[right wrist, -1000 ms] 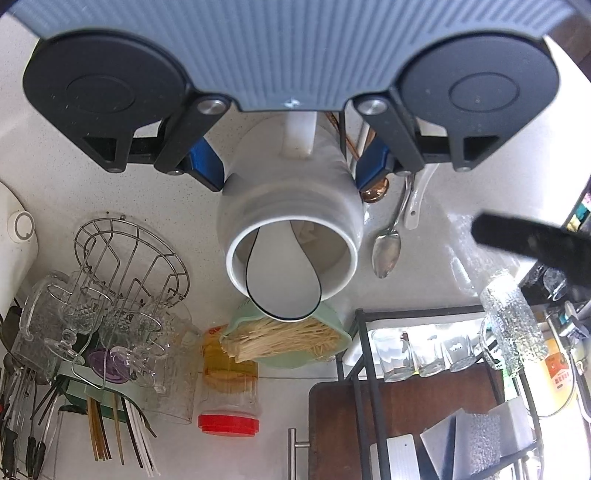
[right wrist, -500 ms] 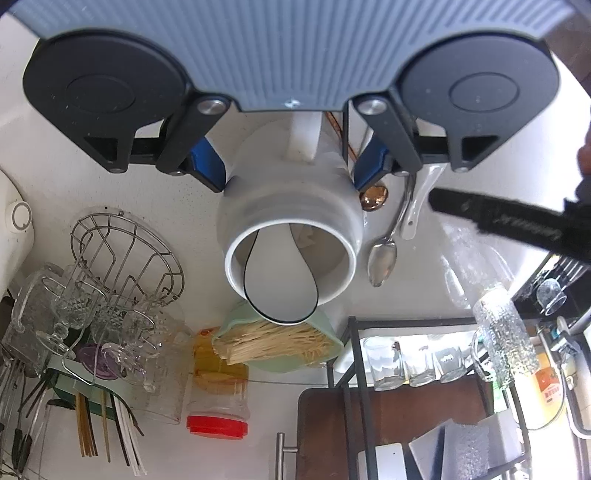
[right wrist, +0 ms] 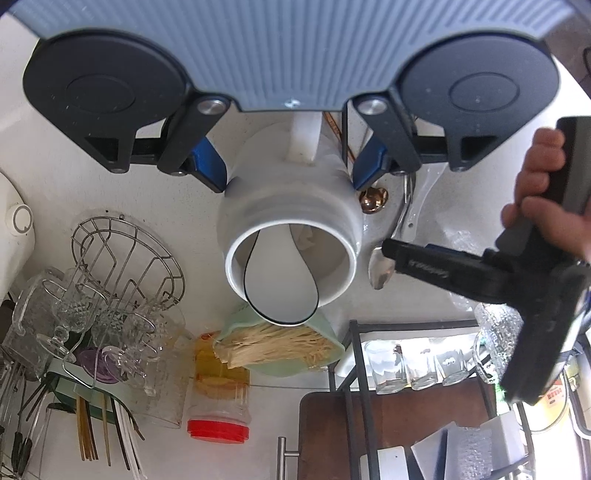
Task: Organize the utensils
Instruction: 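Close the left gripper on the metal spoon's handle, then lift the metal spoon with the left gripper and carry it to the jar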
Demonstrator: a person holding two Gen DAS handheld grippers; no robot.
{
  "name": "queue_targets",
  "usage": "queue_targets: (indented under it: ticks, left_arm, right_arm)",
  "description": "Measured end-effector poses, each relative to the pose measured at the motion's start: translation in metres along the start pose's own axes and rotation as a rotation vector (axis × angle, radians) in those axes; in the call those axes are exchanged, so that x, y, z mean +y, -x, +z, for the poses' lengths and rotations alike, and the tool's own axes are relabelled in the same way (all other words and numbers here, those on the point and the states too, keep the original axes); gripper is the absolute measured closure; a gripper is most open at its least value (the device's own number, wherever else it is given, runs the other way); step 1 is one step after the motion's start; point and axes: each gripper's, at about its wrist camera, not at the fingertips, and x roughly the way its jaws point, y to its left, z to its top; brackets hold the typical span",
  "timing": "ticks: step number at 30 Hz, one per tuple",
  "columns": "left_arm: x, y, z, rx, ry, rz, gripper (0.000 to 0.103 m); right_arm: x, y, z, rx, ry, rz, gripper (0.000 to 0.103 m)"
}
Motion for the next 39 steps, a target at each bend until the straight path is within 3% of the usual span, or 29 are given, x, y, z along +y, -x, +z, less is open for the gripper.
queue_targets:
  ticks: [7, 18, 24, 39]
  left_arm:
    - [-0.004, -0.011, 0.009, -0.013, -0.019, -0.022, 0.043]
    - [-0.020, -0.021, 0.014, -0.037, -0.090, 0.013, 0.043]
    - [-0.026, -0.025, 0.019, -0.039, -0.105, 0.044, 0.060]
    - [-0.027, 0.002, 0.026, -0.058, -0.098, -0.010, 0.060]
  right_arm:
    - [0.000, 0.001, 0.000, 0.008, -0.005, -0.005, 0.026]
    - [-0.001, -0.001, 0.001, 0.017, -0.010, -0.004, 0.026]
    - [-0.003, -0.002, 0.005, 0.023, -0.019, -0.002, 0.025]
    - [-0.005, -0.010, 0.012, 0.027, -0.031, 0.008, 0.016]
